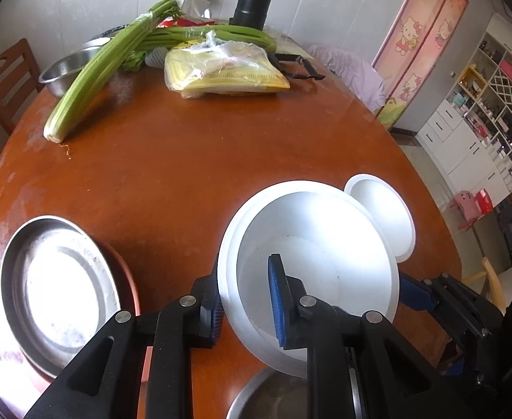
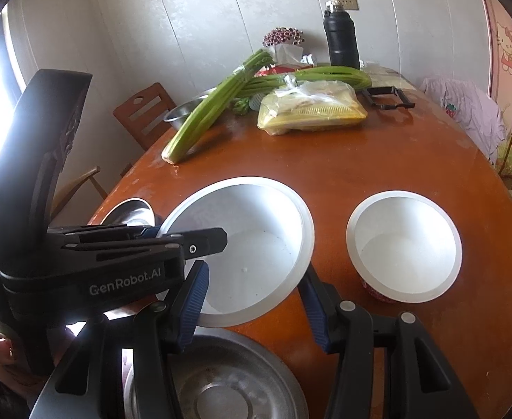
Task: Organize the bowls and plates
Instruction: 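Lift the white paper bowl toward the steel basin with the left tool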
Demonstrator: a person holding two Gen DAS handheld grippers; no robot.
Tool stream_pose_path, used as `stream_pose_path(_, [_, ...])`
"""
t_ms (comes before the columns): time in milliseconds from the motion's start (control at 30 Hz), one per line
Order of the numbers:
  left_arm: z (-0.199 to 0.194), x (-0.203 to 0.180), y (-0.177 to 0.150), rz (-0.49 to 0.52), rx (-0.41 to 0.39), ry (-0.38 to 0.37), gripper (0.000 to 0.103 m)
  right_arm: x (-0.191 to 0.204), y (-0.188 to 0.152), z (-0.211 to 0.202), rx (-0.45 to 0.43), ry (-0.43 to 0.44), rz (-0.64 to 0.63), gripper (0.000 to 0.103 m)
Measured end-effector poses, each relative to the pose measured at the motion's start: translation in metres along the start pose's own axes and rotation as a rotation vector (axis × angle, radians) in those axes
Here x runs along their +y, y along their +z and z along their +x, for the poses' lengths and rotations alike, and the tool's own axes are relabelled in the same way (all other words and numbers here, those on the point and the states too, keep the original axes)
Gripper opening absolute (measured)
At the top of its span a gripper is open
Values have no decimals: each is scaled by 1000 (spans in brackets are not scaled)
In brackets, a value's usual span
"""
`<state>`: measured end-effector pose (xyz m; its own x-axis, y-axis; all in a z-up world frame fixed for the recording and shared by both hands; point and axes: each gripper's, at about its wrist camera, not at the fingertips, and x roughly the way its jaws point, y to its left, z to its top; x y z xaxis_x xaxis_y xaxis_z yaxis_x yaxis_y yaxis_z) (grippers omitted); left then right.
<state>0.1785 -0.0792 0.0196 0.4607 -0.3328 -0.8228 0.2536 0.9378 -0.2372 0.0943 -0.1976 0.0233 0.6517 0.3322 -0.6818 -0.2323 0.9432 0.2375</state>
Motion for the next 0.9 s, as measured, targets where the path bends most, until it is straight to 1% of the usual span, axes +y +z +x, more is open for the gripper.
stream_pose_path(467, [-45,-15,-27,23,-55,-1,23,17,-16,-44,-62,11,-49,53])
stream_pose_path(700, [-62,-25,-48,33,-64,-5,24,21,-29,-63,-76,17,-67,53])
stream_pose_path(900, [-71,-34,-62,53,-69,10,24,24,-41,-73,-83,17,-95,53])
